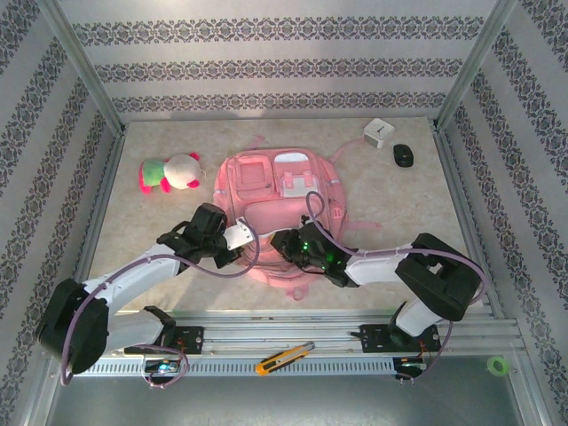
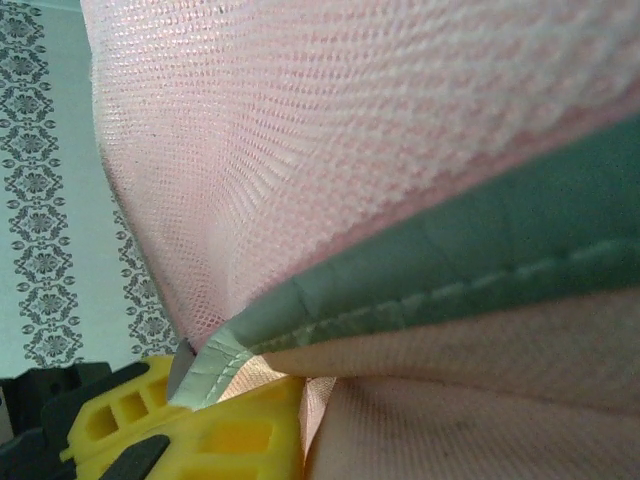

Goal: Pack the student bag

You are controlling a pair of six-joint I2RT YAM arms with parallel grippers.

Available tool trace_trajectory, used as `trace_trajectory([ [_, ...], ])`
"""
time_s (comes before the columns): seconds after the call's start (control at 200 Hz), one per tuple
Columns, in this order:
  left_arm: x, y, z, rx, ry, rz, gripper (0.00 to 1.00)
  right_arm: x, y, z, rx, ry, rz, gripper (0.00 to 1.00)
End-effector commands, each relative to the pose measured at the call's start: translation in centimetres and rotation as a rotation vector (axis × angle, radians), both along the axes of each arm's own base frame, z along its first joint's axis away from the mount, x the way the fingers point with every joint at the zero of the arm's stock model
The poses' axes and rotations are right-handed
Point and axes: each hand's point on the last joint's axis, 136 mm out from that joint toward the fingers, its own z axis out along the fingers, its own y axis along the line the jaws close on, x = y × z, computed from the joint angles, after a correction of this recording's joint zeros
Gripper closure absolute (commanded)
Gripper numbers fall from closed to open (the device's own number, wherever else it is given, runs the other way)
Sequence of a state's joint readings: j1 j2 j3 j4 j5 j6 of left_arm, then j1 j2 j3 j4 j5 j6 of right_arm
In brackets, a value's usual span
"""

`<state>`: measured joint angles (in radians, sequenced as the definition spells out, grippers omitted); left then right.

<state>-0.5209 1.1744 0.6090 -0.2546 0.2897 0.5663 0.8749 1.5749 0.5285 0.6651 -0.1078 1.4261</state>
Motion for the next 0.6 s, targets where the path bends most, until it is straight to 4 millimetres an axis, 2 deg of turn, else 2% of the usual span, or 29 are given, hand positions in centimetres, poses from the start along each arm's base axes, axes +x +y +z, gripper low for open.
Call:
trace_trajectory([
  [0.0,-4.0,-2.8,0.4,-0.101,0.084,-0.121,1.00,2.1,2.3,4.4,0.112,-0.125,-0.005,0.88],
  [0.125,-4.8,-2.8,0.6,-0.103,0.093,-0.117,1.00,2.4,3.0,4.9,0.125,-0.134,0.003,0.89],
  [0.25,-4.5,-3.1,1.5,-0.127,0.073,-0.073,1.00,2.6,3.4,5.3,0.128,-0.148,0.014,0.91],
  [0.44,-3.3,-5.5,3.6,-0.276,0.049,-0.007,1.00,2.7,3.9,6.0,0.136,-0.163,0.026,0.91],
  [0.515,-2.7,-6.0,3.8,-0.312,0.051,0.027,1.00,2.5,3.8,6.4,0.129,-0.177,0.035,0.88],
  [0.595,-1.7,-5.7,3.5,-0.307,0.057,0.104,1.00,2.0,3.4,6.5,0.106,-0.186,0.050,0.80],
])
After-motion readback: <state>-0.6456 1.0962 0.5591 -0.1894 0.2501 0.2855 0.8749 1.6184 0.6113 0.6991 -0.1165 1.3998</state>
